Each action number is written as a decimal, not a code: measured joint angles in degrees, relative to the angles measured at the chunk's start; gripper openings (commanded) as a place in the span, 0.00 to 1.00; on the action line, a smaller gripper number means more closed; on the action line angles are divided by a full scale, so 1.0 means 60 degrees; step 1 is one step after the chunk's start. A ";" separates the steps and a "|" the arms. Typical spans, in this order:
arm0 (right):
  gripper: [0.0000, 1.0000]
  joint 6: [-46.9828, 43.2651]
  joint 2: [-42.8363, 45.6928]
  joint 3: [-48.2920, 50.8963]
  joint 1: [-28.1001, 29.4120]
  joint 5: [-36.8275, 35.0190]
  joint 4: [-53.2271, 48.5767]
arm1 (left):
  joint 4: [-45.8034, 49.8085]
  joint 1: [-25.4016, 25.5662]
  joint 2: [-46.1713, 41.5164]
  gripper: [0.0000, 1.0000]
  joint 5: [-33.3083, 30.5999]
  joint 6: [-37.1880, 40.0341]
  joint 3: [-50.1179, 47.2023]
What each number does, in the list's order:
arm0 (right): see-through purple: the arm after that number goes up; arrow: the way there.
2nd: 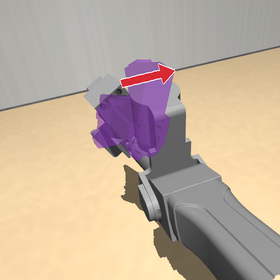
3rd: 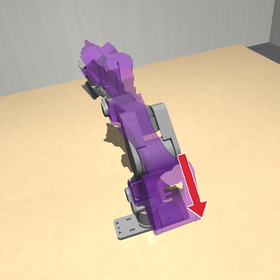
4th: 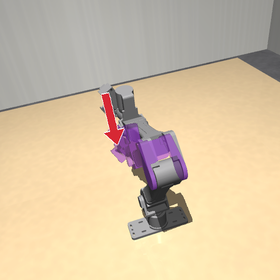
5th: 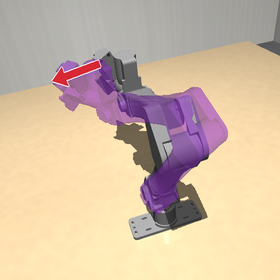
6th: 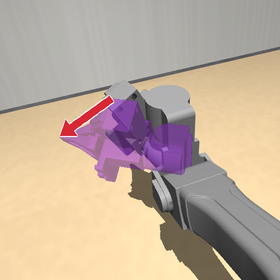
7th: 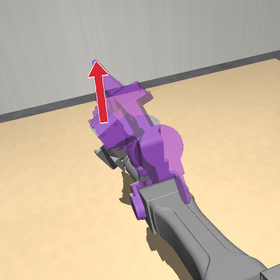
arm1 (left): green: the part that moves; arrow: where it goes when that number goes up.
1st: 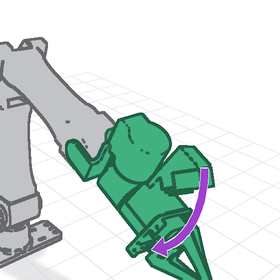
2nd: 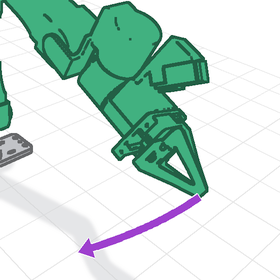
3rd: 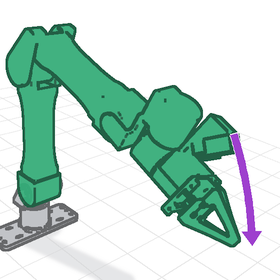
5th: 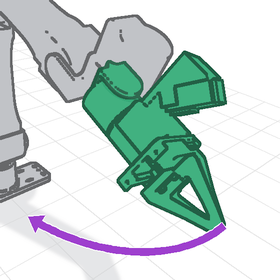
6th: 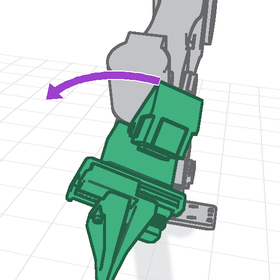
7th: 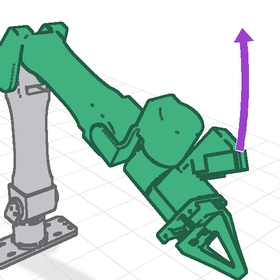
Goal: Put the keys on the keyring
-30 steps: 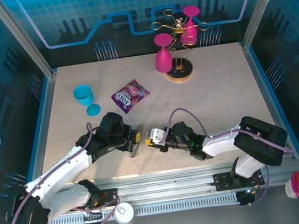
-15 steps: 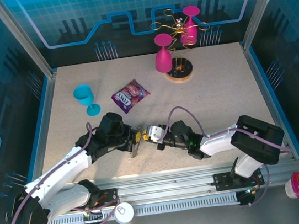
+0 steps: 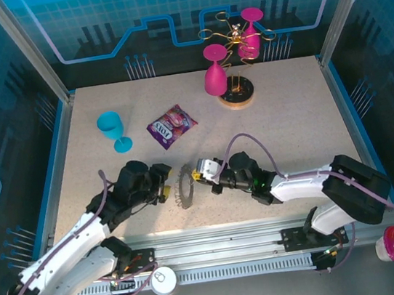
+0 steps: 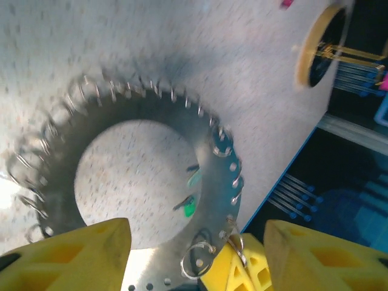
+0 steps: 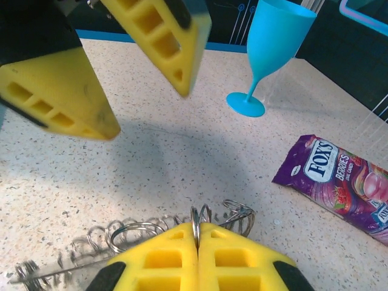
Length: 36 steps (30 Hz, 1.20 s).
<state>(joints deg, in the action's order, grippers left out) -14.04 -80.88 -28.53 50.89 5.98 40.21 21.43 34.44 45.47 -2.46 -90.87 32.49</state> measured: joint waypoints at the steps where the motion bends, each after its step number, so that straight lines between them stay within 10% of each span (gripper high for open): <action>1: 0.00 0.0047 0.0175 -0.0175 -0.0102 0.0186 -0.0444 | 0.0047 -0.0036 -0.0251 0.67 -0.0291 0.0535 0.0000; 9: 0.00 0.0113 0.0892 -0.1974 -0.1013 0.2146 -0.3938 | -0.0430 -0.0106 -0.1075 0.57 -0.1100 0.6481 0.0007; 17: 0.00 -0.0036 0.0831 -0.3282 -0.2018 0.4087 -0.6499 | -0.1122 -0.0106 -0.0721 0.43 0.1115 1.2852 0.0106; 26: 0.00 0.0186 0.0605 -0.3632 -0.2142 0.4612 -0.7093 | -0.1967 0.0339 0.0240 0.36 0.3428 1.7653 -0.0248; 36: 0.00 0.1588 0.0576 -0.3705 -0.2138 0.4546 -0.7362 | -0.4594 0.1829 0.0087 0.38 0.2062 2.0939 -0.1778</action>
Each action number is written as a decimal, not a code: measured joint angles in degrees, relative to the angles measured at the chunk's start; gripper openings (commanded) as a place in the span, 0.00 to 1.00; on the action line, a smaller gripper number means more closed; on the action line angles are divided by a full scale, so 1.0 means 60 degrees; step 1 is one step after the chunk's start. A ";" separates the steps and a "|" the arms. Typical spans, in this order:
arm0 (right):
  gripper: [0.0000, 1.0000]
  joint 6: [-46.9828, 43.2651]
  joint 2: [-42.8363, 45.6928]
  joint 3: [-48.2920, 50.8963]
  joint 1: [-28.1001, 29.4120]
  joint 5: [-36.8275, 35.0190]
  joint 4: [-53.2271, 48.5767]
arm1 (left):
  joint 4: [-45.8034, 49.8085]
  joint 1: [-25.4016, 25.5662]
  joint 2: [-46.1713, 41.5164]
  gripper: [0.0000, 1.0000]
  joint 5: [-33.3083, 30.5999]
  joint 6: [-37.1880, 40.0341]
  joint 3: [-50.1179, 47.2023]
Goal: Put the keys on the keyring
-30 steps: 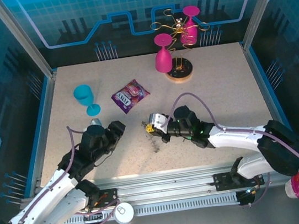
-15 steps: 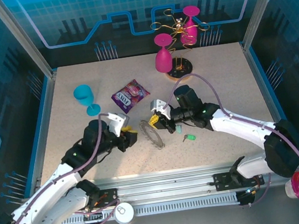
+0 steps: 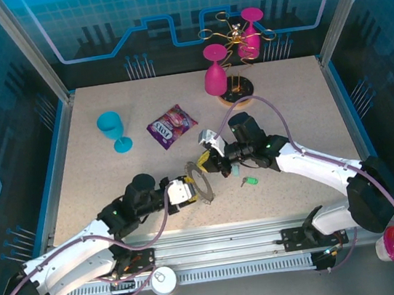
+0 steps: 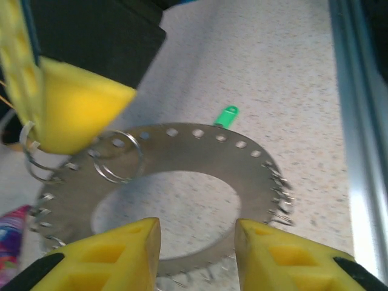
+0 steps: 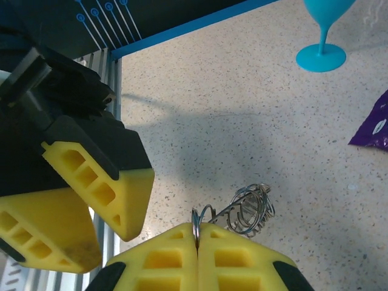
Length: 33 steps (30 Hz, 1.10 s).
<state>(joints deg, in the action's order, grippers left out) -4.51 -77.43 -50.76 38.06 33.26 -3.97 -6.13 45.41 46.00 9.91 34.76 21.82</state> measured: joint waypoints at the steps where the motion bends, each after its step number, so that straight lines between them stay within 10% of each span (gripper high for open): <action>1: 0.00 0.0124 0.0000 -0.0022 0.0004 -0.0029 -0.0029 | -0.0237 0.0033 -0.0007 0.39 -0.0219 0.0175 -0.0047; 33: 0.00 0.1851 0.0004 -0.0240 0.0470 -0.0539 -0.0106 | -0.2073 0.0339 0.0455 0.35 -0.1974 0.0783 -0.0168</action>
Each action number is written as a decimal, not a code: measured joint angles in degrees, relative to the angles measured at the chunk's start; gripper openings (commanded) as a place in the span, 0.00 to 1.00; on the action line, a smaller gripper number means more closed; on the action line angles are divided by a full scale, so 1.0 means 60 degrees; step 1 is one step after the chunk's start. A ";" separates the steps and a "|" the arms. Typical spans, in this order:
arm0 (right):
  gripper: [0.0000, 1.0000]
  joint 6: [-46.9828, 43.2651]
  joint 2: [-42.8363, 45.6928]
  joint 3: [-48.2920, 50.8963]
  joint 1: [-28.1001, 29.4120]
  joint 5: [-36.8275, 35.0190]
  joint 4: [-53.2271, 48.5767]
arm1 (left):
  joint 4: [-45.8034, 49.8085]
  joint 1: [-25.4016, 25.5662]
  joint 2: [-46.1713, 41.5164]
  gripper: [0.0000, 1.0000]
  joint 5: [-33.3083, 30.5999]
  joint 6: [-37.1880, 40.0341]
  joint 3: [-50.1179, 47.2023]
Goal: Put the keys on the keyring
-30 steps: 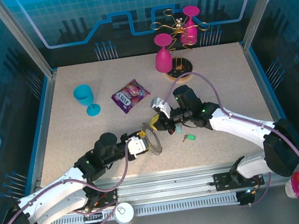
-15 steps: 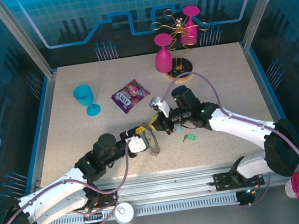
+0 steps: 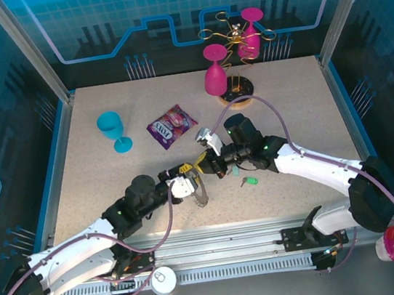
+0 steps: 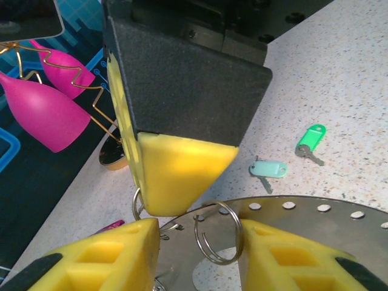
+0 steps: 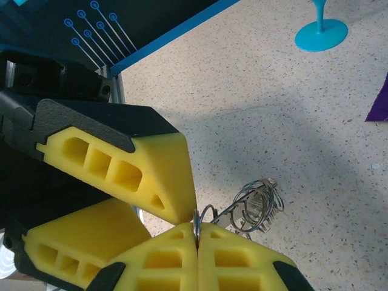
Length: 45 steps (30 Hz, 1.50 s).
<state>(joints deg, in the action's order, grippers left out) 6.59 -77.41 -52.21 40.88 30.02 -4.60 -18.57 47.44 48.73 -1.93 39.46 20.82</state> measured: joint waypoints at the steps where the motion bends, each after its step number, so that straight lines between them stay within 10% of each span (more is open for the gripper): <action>1: 0.00 0.0015 0.0000 0.0000 0.0000 0.0000 0.0011 | -0.0022 0.0000 0.0004 0.34 -0.0036 0.0015 0.0000; 13: 0.00 0.0018 0.0000 0.0000 0.0000 -0.0015 0.0025 | 0.0062 0.0015 0.0007 0.01 -0.0317 0.0364 0.0004; 22: 0.06 0.0131 -0.0004 -0.0069 -0.0055 -0.0255 0.0025 | 0.2014 0.0033 0.0044 0.00 -0.0321 -0.0273 0.1027; 26: 0.45 0.0186 -0.0022 -0.0277 -0.0284 -0.0368 0.0058 | 0.3534 0.0033 0.0339 0.00 -0.0743 -0.1803 0.2259; 31: 0.64 0.0160 -0.0073 -0.0423 -0.0608 -0.0495 0.0189 | 0.5570 0.0058 0.1049 0.00 -0.1723 -0.4353 0.3952; 45: 0.35 -0.1512 0.1887 0.1494 -0.0084 -0.0200 0.1027 | 1.1092 -0.0867 0.4415 0.00 -0.0823 -1.1639 0.8116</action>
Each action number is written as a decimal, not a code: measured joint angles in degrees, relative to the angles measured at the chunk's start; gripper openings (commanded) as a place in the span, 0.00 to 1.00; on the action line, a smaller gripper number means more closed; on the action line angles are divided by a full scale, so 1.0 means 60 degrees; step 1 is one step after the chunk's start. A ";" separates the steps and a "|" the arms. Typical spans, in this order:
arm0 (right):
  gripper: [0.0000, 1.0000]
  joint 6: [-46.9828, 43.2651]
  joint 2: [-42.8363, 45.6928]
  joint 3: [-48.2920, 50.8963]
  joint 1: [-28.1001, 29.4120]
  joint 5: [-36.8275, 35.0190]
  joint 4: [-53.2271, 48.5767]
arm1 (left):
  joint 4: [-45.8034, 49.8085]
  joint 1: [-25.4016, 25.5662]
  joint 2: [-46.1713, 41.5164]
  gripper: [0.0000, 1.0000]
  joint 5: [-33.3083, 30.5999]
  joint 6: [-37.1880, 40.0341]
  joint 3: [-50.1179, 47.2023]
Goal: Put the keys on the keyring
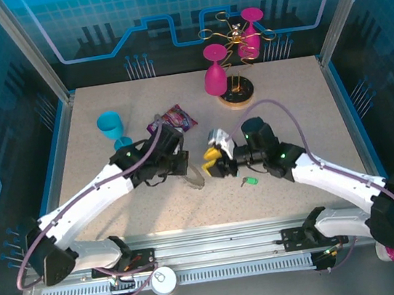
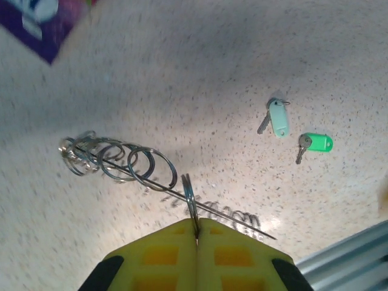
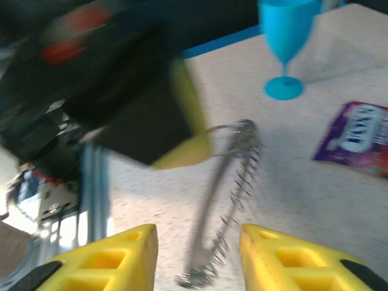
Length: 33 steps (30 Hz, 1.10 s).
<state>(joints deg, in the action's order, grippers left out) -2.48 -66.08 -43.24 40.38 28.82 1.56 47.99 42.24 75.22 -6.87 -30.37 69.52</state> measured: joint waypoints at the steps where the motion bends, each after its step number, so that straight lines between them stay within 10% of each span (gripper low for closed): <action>1: 0.34 -0.0182 0.0175 0.0342 0.0251 0.0113 0.0255 | 0.0306 -0.0208 0.0208 0.00 0.0361 -0.0448 0.0226; 16: 0.30 -0.1264 -0.1024 0.1789 0.1810 -0.1621 0.4149 | 0.1064 -0.1869 0.0539 0.00 0.4816 -0.5818 0.0499; 33: 0.27 -0.1264 -0.1625 0.2783 0.1851 -0.2980 0.7213 | 0.0342 -0.1953 0.0182 0.00 0.6164 -0.7956 -0.0375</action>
<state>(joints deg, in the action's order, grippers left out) -10.07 -75.83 -26.55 51.48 10.94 44.84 50.04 30.52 76.31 30.11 -78.11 67.26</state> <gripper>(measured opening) 0.292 0.047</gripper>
